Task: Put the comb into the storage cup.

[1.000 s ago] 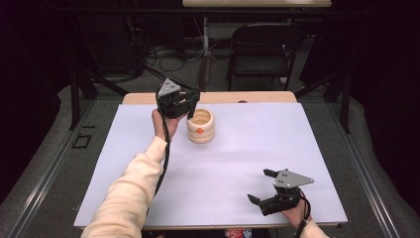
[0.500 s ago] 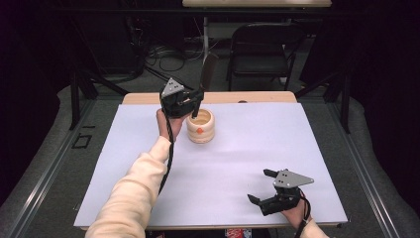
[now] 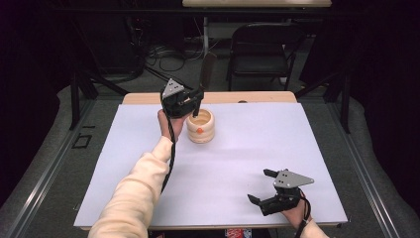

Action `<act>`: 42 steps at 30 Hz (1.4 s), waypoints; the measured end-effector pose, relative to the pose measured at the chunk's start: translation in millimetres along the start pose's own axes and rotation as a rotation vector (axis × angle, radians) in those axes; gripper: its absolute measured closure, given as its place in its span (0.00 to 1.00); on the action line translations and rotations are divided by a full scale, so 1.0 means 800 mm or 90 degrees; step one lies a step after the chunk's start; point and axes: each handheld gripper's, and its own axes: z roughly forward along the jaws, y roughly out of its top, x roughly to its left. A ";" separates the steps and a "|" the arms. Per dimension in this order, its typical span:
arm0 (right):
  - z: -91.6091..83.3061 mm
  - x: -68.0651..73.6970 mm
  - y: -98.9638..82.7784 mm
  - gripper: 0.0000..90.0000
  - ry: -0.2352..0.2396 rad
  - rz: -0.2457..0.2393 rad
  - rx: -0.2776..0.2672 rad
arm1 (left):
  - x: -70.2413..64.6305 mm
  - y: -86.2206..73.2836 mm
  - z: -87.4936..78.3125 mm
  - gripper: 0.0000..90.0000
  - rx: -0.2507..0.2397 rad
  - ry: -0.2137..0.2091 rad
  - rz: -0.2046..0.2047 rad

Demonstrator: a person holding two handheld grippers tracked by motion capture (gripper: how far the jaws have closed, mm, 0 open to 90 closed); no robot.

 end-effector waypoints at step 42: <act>0.002 0.000 -0.001 0.00 0.003 0.002 0.013 | 0.011 -0.042 0.027 0.81 0.018 -0.005 0.004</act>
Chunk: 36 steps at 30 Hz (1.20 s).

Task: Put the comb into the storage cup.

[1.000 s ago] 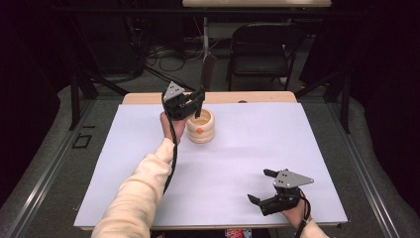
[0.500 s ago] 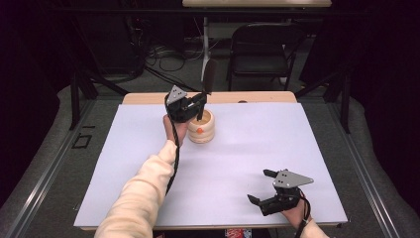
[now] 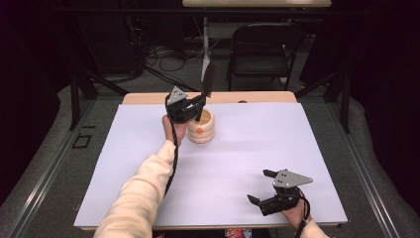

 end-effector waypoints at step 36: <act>0.000 0.000 0.000 0.00 -0.002 -0.003 0.001 | 0.002 -0.010 0.011 0.81 0.037 0.001 0.017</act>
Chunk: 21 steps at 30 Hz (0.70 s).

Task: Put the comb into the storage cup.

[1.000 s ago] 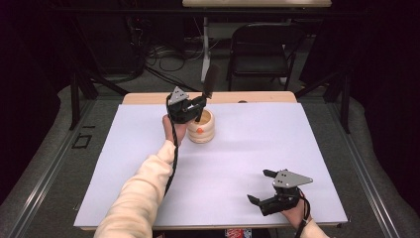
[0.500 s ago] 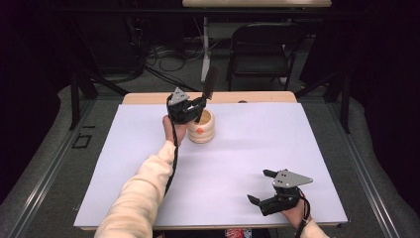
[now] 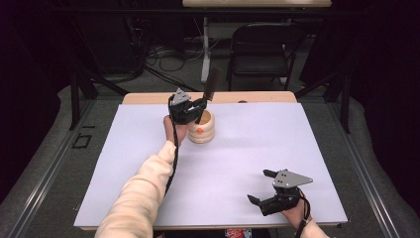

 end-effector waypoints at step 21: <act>0.000 0.000 0.000 0.00 0.000 0.002 -0.001 | 0.001 -0.004 0.002 0.81 0.025 0.004 0.007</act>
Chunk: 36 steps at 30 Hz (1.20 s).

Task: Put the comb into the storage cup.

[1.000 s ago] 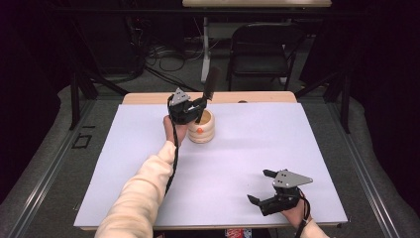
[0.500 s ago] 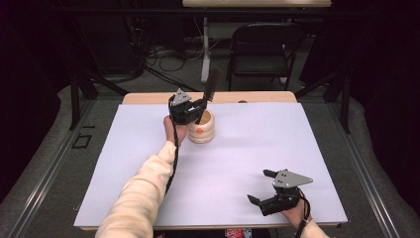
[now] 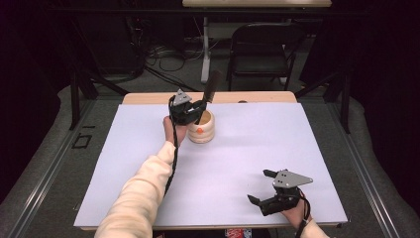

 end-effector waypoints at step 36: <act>-0.002 0.000 0.000 0.00 -0.006 0.001 -0.005 | -0.002 -0.005 0.002 0.81 0.053 -0.015 0.027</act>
